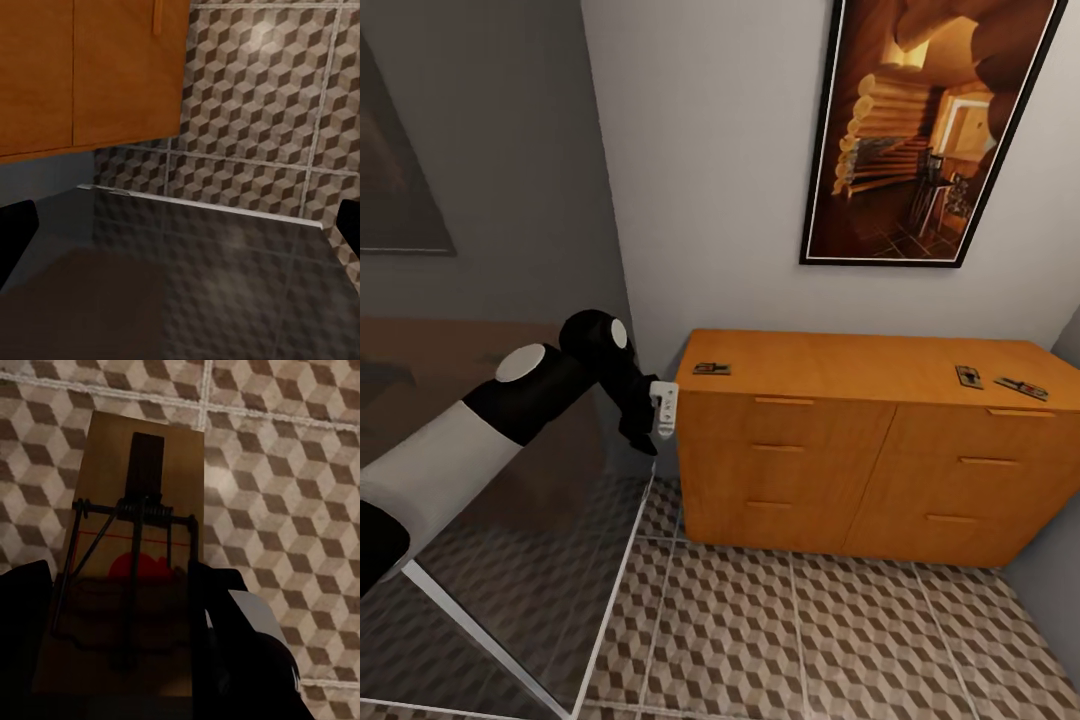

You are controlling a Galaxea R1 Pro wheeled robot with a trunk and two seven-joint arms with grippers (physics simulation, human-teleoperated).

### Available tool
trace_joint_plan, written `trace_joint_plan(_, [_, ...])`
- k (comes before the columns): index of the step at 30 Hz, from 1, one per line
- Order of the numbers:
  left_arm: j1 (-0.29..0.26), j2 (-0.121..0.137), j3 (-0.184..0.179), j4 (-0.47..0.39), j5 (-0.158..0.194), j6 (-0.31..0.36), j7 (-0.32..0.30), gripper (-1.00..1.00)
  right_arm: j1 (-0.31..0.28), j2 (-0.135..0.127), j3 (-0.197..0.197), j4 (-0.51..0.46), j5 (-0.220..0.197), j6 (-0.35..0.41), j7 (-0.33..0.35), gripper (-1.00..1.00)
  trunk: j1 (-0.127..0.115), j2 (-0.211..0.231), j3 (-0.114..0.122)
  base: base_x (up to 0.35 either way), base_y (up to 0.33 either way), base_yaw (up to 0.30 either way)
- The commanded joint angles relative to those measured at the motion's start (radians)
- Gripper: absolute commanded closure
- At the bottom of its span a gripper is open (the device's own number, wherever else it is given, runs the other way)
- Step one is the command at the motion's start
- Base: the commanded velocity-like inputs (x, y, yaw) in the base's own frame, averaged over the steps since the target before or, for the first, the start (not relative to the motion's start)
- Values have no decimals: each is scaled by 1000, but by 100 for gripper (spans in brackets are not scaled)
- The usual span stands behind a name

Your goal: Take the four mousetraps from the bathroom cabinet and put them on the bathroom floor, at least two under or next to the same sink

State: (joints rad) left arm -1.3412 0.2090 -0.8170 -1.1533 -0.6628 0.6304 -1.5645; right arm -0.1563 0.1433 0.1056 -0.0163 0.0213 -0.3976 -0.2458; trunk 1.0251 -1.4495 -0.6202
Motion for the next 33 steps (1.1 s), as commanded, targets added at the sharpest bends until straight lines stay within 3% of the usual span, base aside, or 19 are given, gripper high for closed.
trace_joint_plan(1, [-1,0,-2,-2,-6,11,-6,-100,-1,1,8,1,2,-1,-7,100,0,-1,-1,19,-25,0])
trace_joint_plan(9, [-1,0,-4,-3,-6,11,-6,-100,0,3,8,1,2,-1,-5,100,0,-1,-1,96,-171,0])
trace_joint_plan(20, [-1,9,-3,-6,-6,11,-6,-100,0,1,7,1,2,-1,63,100,0,-1,-1,156,-178,0])
trace_joint_plan(33, [-1,26,-4,-2,-6,11,-6,-100,0,1,8,2,2,-1,74,100,0,-1,-1,21,-21,0])
